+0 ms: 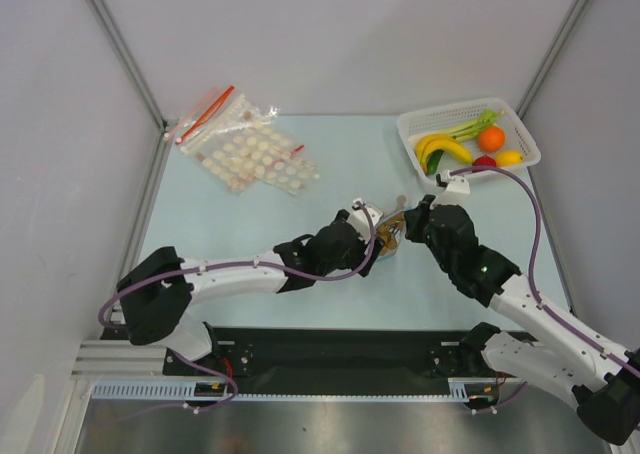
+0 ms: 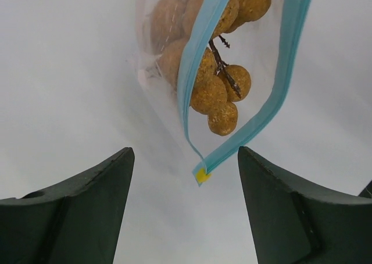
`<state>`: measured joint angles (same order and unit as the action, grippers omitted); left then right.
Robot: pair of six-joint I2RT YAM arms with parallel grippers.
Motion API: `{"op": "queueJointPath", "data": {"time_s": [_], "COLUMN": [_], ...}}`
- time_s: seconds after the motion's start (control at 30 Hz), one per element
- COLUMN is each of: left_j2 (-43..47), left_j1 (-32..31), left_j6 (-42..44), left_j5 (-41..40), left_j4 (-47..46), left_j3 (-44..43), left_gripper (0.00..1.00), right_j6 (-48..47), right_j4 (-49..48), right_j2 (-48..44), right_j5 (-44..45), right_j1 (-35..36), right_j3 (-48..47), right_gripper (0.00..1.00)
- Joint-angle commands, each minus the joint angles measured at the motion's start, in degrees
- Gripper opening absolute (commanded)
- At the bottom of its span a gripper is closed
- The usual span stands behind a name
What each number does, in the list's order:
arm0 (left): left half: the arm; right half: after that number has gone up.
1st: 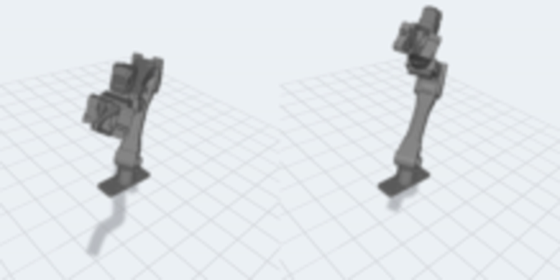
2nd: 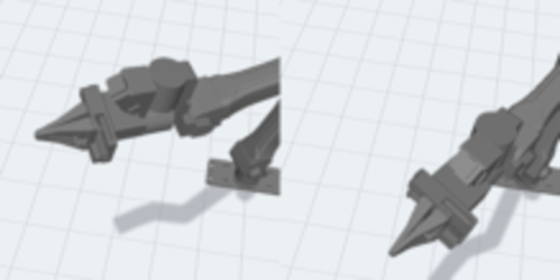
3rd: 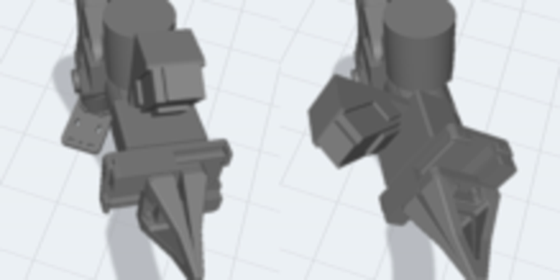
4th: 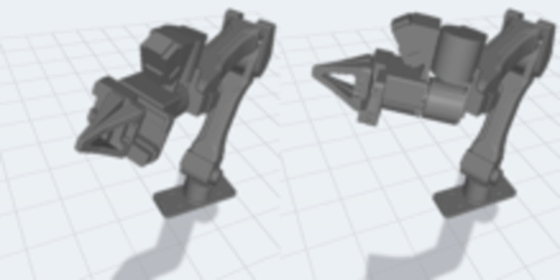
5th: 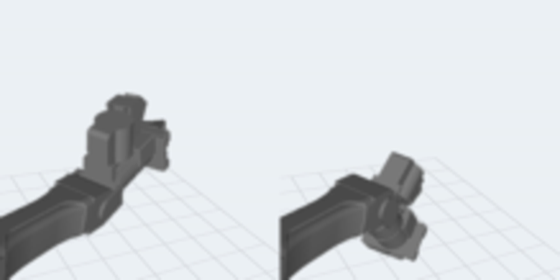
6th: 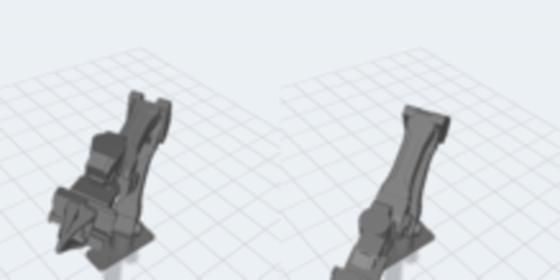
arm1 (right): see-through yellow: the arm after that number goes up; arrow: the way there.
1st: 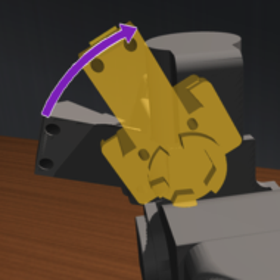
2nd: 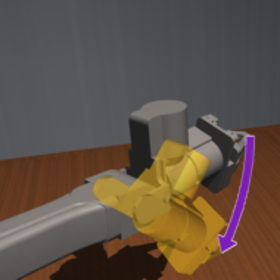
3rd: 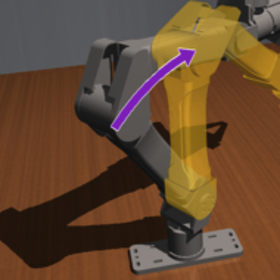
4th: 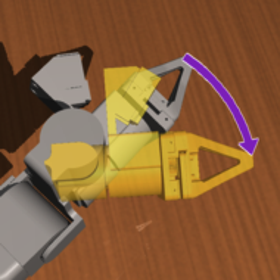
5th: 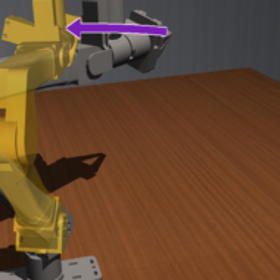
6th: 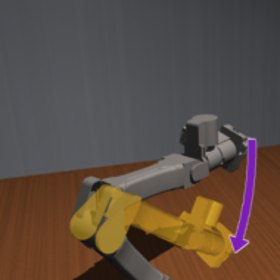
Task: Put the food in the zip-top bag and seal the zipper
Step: Adjust the zipper on the food storage bag.
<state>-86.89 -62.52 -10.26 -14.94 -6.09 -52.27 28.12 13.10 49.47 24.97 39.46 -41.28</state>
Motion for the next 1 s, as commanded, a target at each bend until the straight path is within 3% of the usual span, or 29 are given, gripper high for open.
{"op": "queueJointPath", "data": {"time_s": [0.0,0.1,0.17,0.33,0.43,0.57,0.67,0.83,0.97], "left_j2": [-3.70,-6.96,-10.74,-14.79,-16.81,-15.60,-10.60,-5.84,-2.49], "left_j1": [-0.32,-0.32,-0.23,-0.14,0.12,0.47,0.47,0.38,0.38], "left_j6": [-1.51,-1.78,-2.13,-3.01,-4.76,-5.65,-3.90,-1.78,-0.37], "left_j5": [-2.28,-4.30,-7.98,-9.49,-10.81,-11.16,-11.52,-11.16,-8.26], "left_j4": [-2.00,1.15,5.62,10.38,12.76,14.61,16.63,33.11,35.61], "left_j3": [-4.32,-8.09,-11.00,-14.87,-16.37,-17.08,-16.72,-24.00,-25.16], "left_gripper": [0.77,0.71,0.56,0.46,0.35,0.11,0.02,0.00,0.05], "right_j6": [1.24,1.15,1.15,1.50,1.76,2.03,1.68,-0.61,-2.27], "right_j4": [-1.50,-1.33,-1.33,-0.27,0.61,1.22,0.79,-1.50,-3.96], "right_j2": [-1.57,-1.84,-2.01,-2.54,-3.06,-4.03,-3.86,2.54,9.32], "right_j5": [0.08,0.08,0.43,1.92,3.85,5.53,4.57,1.22,0.33], "right_j1": [-0.18,-0.18,-0.18,-0.26,-0.44,-1.14,-1.93,-1.50,2.19], "right_j3": [-1.09,-1.00,-1.00,-1.17,-1.26,-1.09,-0.82,-1.00,-2.75], "right_gripper": [0.00,0.00,0.00,0.00,0.00,0.00,0.00,0.00,0.00]}}
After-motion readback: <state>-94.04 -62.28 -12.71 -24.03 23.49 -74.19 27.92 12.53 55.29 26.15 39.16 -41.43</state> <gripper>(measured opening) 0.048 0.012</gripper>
